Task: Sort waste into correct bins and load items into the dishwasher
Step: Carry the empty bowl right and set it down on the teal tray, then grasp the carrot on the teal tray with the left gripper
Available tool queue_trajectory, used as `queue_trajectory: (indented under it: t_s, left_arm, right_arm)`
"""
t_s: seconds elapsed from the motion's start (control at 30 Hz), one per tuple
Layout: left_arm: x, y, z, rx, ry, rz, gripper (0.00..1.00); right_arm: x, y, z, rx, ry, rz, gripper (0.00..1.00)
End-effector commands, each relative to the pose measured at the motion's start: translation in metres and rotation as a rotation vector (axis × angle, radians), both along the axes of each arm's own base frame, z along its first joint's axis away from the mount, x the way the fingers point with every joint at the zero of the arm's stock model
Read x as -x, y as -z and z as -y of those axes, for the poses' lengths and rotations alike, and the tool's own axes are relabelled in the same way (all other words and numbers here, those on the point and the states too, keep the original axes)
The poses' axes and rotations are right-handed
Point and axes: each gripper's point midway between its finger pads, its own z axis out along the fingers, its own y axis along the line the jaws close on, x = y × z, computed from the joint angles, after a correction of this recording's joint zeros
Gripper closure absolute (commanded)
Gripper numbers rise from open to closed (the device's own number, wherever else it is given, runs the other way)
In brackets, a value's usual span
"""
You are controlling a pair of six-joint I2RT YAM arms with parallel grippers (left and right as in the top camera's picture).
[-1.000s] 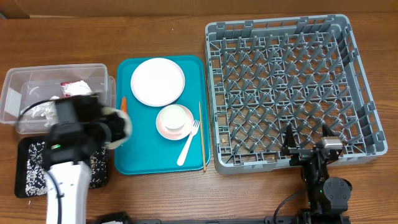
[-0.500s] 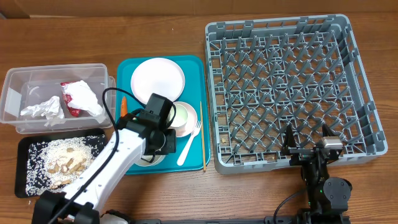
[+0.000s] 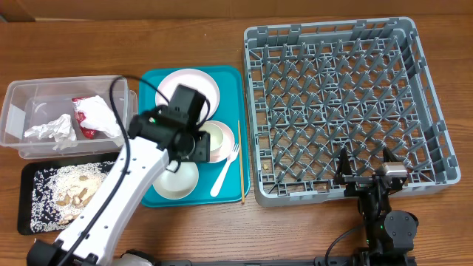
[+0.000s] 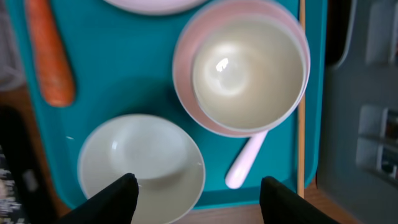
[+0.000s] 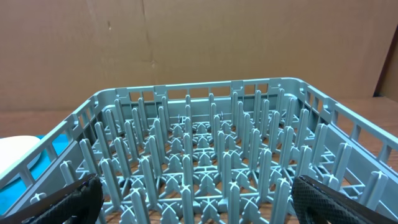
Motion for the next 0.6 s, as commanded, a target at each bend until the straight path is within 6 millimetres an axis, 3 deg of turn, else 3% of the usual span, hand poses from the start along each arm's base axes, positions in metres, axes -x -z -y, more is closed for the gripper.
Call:
queue_trajectory:
  t_s: [0.0, 0.2, 0.27, 0.33, 0.57]
  left_arm:
    - [-0.021, -0.033, -0.027, -0.148, -0.033, 0.120, 0.36]
    - [-0.022, -0.012, -0.086, -0.185, -0.211, 0.064, 0.37]
    - [-0.028, 0.000, -0.101, -0.140, -0.277, 0.066, 0.44]
    - [-0.031, 0.010, -0.105, -0.104, -0.304, 0.074, 0.53]
    - [-0.038, 0.047, -0.114, -0.125, -0.329, 0.130, 0.59]
  right_arm:
    - [0.000, 0.002, 0.002, 0.004, 0.012, 0.002, 0.00]
    - [0.000, 0.002, 0.002, 0.004, 0.012, 0.002, 0.00]
    - [0.000, 0.002, 0.002, 0.004, 0.012, 0.002, 0.00]
    - [0.000, 0.002, 0.002, 0.004, 0.012, 0.002, 0.00]
    - [0.000, 0.002, 0.002, 0.004, 0.012, 0.002, 0.00]
